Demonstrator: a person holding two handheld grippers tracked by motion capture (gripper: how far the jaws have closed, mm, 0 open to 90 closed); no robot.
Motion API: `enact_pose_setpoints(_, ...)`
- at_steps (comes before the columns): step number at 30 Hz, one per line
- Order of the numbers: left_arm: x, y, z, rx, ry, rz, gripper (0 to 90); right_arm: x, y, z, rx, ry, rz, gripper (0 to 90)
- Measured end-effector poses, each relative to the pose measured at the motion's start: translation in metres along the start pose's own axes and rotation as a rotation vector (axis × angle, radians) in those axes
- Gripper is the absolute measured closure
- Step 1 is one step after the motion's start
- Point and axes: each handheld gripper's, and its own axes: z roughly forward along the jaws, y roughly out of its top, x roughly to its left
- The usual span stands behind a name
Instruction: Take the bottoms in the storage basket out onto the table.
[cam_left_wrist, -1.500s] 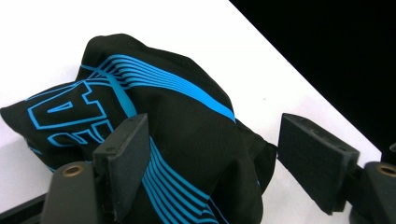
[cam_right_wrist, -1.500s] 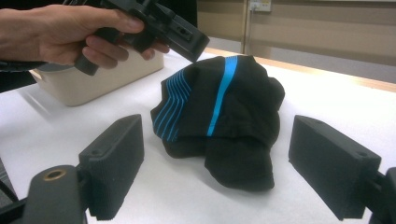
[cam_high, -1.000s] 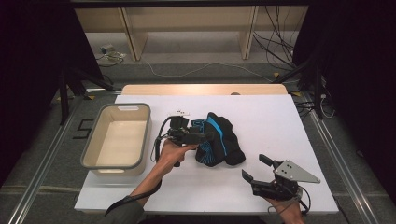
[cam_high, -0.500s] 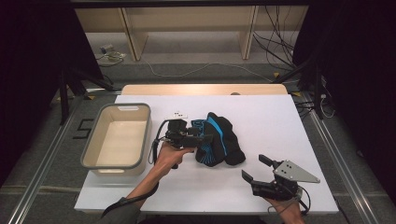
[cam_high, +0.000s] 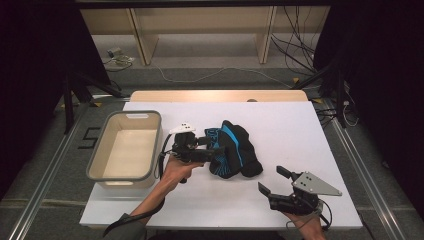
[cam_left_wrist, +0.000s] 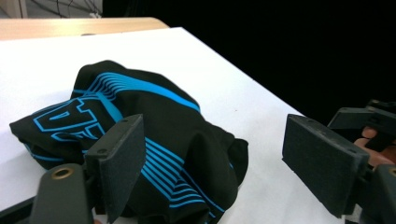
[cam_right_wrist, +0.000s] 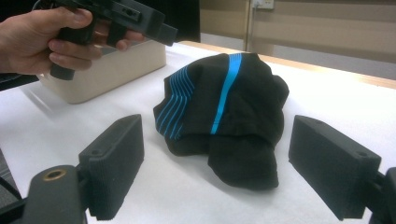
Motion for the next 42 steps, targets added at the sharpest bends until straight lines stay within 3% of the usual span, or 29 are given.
enact_pose_setpoints(12, -0.004, -0.007, -0.015, -0.04, 0.012, 0.048, 21.1, 0.0, 0.0, 0.0, -0.003, 0.002, 0.007, 18.9)
enact_pose_setpoints(22, -0.006, -0.013, -0.029, -0.072, -0.009, 0.079, 20.7, -0.002, -0.001, 0.0, -0.003, 0.004, 0.014, 18.8)
enact_pose_setpoints(30, -0.012, -0.018, -0.032, -0.068, -0.002, 0.16, 16.9, -0.003, -0.001, 0.0, -0.004, 0.003, 0.022, 18.8)
enact_pose_setpoints(42, -0.018, -0.023, -0.037, -0.097, -0.005, 0.199, 14.7, -0.003, -0.002, -0.002, -0.003, 0.002, 0.02, 18.7)
